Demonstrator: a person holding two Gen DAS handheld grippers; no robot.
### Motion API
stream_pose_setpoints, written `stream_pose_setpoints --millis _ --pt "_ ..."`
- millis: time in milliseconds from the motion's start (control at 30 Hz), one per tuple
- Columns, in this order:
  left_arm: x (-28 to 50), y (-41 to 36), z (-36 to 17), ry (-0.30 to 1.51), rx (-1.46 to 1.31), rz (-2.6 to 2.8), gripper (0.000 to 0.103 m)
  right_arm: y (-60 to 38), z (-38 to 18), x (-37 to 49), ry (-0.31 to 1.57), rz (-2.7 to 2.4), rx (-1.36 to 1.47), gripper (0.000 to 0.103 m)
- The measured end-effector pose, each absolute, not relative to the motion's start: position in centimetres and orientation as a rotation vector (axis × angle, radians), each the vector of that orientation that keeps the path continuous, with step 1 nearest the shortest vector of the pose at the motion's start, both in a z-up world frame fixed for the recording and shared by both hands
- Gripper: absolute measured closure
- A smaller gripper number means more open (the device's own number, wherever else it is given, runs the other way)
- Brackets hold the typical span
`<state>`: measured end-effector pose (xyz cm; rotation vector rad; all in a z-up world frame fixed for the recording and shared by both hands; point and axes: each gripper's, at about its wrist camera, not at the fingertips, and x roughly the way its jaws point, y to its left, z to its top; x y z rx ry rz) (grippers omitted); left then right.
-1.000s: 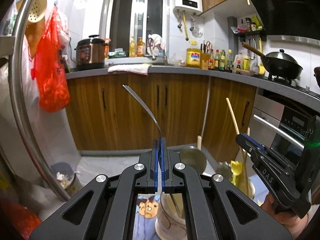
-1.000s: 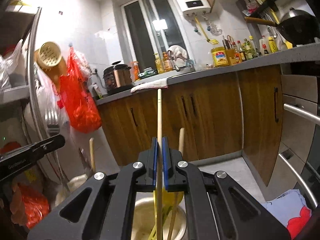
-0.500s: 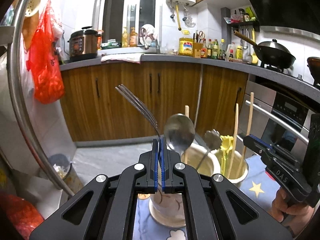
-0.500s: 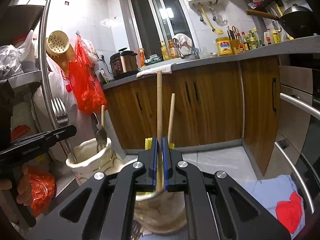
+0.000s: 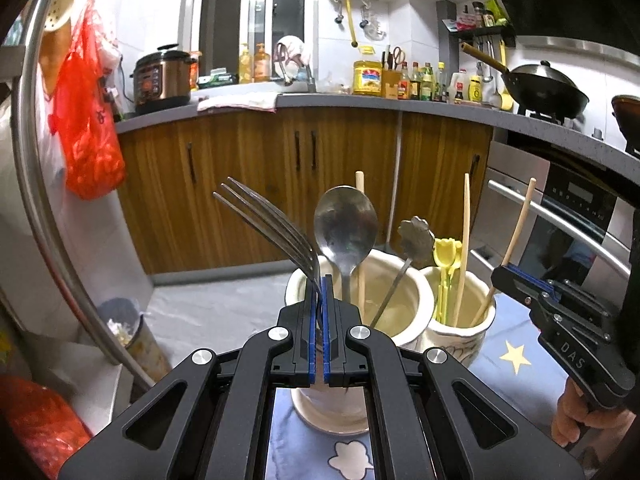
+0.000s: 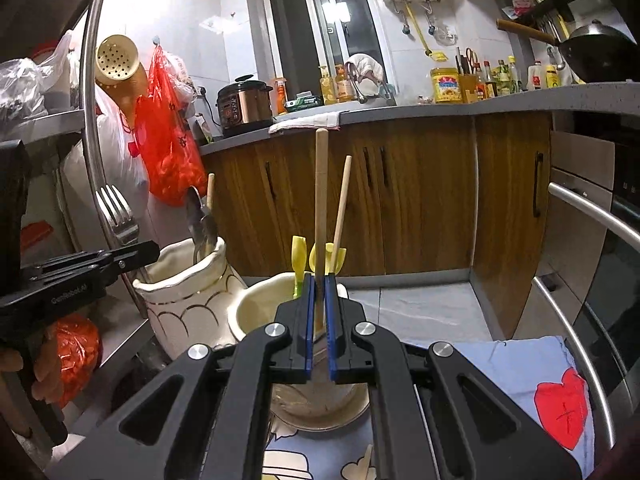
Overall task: Organize utensils
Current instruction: 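Drop the fork into the larger cup while the right tool drops the chopstick into the smaller cup, then move both open tools back over the gold fork and chopstick on the cloth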
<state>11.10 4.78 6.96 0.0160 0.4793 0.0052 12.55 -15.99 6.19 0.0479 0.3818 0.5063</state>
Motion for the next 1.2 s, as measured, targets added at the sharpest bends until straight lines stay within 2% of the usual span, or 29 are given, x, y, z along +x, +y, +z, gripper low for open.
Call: stream_pose_setpoints --millis 733,767,867,967,1033,1067,1133,1200 --pt "11.1 4.5 7.2 0.478 0.034 0.030 0.097 -15.6 6.2 12.3 0.365 0.477 0.011 0.096" --pt "11.1 4.6 7.2 0.478 0.030 0.029 0.094 -15.7 6.2 12.4 0.366 0.474 0.011 0.095" --pt "10.7 4.8 7.4 0.469 0.013 0.036 0.079 -15.9 6.3 12.4 0.381 0.468 0.022 0.072" --pt "10.3 5.0 7.5 0.464 0.004 0.034 0.078 -16.3 6.7 12.1 0.391 0.467 0.025 0.071" --pt "10.0 4.9 7.6 0.462 0.011 0.038 0.075 -16.4 6.9 11.8 0.391 0.468 0.021 0.066" --pt "9.8 4.8 7.6 0.462 0.012 0.037 0.074 -16.6 7.1 11.5 0.396 0.470 0.021 0.060" --pt "9.3 4.8 7.7 0.462 0.009 0.038 0.069 -17.0 7.3 11.1 0.407 0.479 0.026 0.054" --pt "8.8 4.8 7.8 0.459 0.004 0.035 0.058 -17.3 7.4 10.6 0.416 0.476 0.023 0.047"
